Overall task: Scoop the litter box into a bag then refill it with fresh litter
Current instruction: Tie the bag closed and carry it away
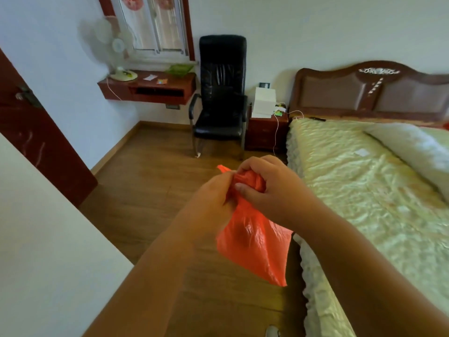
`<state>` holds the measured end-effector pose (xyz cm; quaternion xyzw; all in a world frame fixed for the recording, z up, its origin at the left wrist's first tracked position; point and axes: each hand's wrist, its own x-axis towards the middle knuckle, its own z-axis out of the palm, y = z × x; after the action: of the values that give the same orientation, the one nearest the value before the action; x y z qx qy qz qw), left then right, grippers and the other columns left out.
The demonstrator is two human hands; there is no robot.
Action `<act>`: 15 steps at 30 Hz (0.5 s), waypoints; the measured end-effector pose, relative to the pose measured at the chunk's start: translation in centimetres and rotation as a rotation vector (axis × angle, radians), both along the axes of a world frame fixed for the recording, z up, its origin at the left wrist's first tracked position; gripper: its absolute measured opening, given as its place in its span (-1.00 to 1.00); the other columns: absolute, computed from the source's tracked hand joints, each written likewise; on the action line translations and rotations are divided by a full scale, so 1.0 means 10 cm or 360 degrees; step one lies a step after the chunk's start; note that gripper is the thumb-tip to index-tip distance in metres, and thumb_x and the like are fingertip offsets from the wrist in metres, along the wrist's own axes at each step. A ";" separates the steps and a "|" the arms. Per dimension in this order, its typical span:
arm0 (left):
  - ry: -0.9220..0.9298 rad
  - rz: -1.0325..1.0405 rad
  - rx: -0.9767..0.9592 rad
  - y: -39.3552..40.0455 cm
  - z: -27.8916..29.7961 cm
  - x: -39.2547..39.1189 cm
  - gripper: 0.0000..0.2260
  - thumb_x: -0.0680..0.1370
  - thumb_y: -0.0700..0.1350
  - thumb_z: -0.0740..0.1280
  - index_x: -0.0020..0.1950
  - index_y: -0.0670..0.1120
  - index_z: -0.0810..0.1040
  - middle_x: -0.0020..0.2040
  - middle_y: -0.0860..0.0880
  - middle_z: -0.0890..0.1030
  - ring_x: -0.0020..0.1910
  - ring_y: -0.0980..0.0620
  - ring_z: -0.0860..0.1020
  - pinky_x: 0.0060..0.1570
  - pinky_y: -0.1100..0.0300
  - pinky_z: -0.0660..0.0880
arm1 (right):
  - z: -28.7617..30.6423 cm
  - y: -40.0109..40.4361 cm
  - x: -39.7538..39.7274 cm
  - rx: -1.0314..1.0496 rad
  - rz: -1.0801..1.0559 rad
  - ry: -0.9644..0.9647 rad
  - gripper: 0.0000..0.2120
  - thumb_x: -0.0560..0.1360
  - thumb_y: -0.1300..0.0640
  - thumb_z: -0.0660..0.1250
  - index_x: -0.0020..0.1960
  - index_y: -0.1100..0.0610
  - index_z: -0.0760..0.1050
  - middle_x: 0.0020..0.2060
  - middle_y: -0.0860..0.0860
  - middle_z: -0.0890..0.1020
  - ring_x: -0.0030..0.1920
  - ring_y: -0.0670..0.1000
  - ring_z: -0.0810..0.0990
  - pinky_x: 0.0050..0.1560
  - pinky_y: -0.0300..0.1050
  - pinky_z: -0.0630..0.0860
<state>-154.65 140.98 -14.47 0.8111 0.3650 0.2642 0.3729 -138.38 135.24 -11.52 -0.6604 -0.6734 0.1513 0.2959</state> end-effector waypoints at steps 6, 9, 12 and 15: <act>0.0035 -0.0072 0.0009 0.07 -0.03 0.24 -0.68 0.60 -0.24 0.28 0.27 0.07 0.55 0.04 0.13 0.62 0.00 0.24 0.59 -0.02 0.24 0.55 | -0.08 0.07 0.26 -0.0013 -0.0091 0.0064 -0.77 0.52 -0.08 0.41 0.17 -0.17 0.53 0.03 -0.18 0.47 0.04 -0.12 0.49 -0.02 -0.32 0.36; 0.0057 -0.0085 0.0013 0.21 -0.05 0.35 -0.67 0.60 -0.23 0.27 0.31 0.07 0.54 0.07 0.11 0.63 0.01 0.19 0.61 0.00 0.18 0.59 | -0.10 0.20 0.38 -0.0018 -0.0104 0.0052 -0.78 0.52 -0.11 0.40 0.15 -0.17 0.52 -0.01 -0.16 0.53 -0.02 -0.14 0.52 -0.08 -0.31 0.40; 0.0118 -0.0058 0.0017 0.39 -0.07 0.51 -0.65 0.60 -0.23 0.27 0.32 0.10 0.53 0.09 0.10 0.61 0.03 0.18 0.60 0.03 0.15 0.58 | -0.13 0.40 0.55 -0.0020 -0.0089 0.0043 -0.79 0.52 -0.12 0.40 0.14 -0.16 0.53 -0.02 -0.17 0.57 -0.03 -0.15 0.53 -0.07 -0.25 0.45; 0.0125 -0.0050 0.0013 0.57 -0.07 0.73 -0.66 0.58 -0.23 0.27 0.26 0.13 0.54 0.05 0.12 0.61 0.01 0.17 0.60 0.00 0.14 0.58 | -0.14 0.61 0.77 -0.0006 -0.0085 0.0048 -0.79 0.52 -0.11 0.40 0.13 -0.15 0.53 0.01 -0.13 0.57 0.01 -0.10 0.54 0.00 -0.18 0.49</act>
<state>-147.39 146.65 -15.21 0.8281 0.3655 0.2276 0.3590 -130.64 141.36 -12.95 -0.6763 -0.6507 0.1546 0.3086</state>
